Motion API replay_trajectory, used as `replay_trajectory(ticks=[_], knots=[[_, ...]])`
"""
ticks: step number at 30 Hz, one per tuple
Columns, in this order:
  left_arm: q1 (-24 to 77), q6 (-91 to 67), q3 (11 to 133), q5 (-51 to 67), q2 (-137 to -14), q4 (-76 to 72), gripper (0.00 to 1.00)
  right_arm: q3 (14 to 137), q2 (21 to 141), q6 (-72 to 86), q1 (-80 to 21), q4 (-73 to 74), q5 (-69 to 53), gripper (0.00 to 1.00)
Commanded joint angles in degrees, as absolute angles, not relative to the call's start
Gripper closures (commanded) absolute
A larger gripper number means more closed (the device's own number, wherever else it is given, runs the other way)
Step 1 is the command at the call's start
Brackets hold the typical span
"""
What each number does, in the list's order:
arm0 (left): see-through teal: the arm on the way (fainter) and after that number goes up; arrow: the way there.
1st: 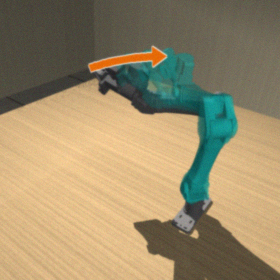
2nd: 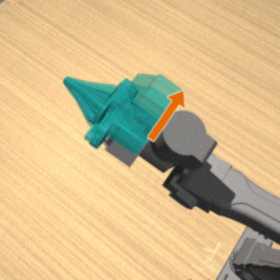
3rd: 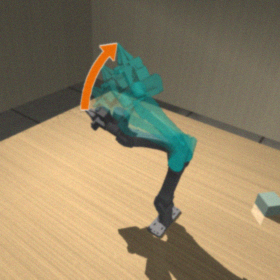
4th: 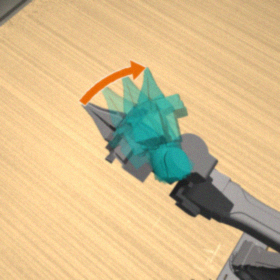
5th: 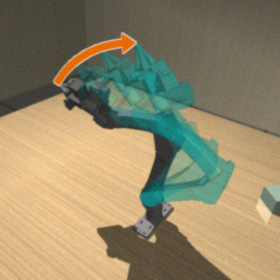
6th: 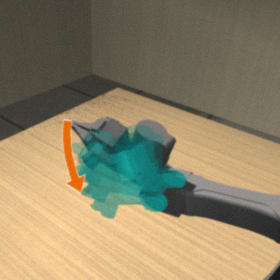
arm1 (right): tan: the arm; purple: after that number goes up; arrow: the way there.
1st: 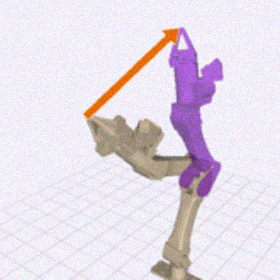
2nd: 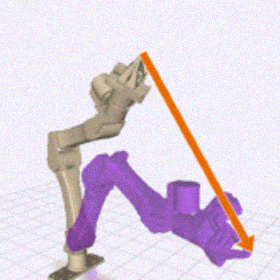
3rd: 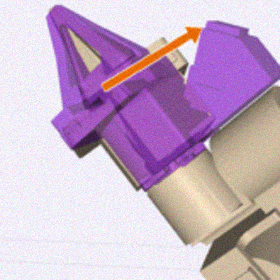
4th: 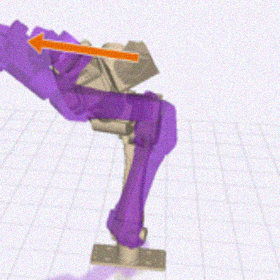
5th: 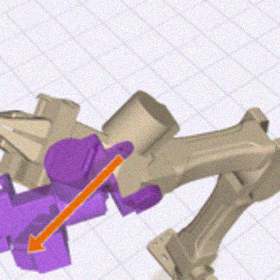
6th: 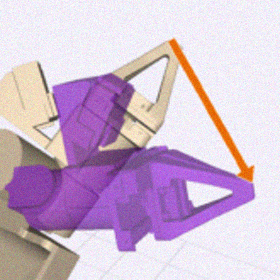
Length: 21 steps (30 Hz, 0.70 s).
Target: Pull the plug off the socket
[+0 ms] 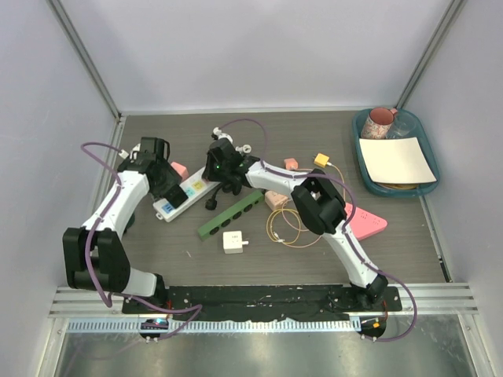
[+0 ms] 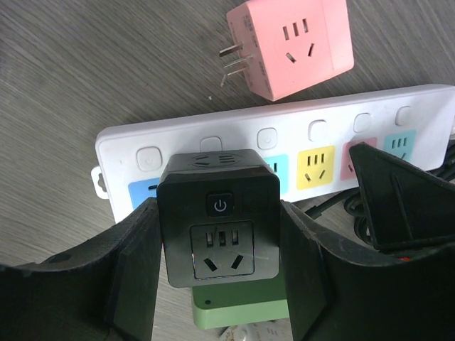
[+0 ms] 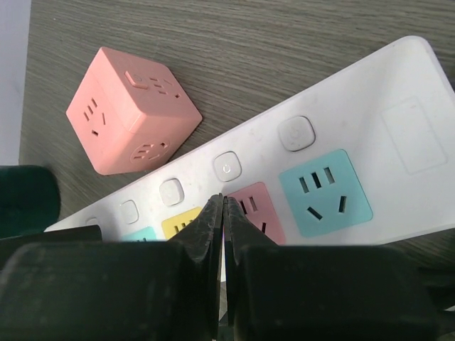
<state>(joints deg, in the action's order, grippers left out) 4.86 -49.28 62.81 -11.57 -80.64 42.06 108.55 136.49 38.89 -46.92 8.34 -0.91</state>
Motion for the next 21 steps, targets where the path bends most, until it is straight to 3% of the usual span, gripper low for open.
replay_trajectory(ticks=[1,16,21], knots=[[4.75,-48.43,66.36,-13.71,-79.71,40.95,1.0,105.38,143.08,32.79,-46.58,25.13,8.17,0.92],[4.66,-44.21,77.78,-17.75,-81.38,44.29,1.0,105.47,142.39,31.47,-47.2,25.93,8.44,0.93],[2.29,-43.95,81.91,-21.01,-85.24,45.17,1.0,105.21,134.76,30.24,-47.11,20.15,4.67,0.77]])
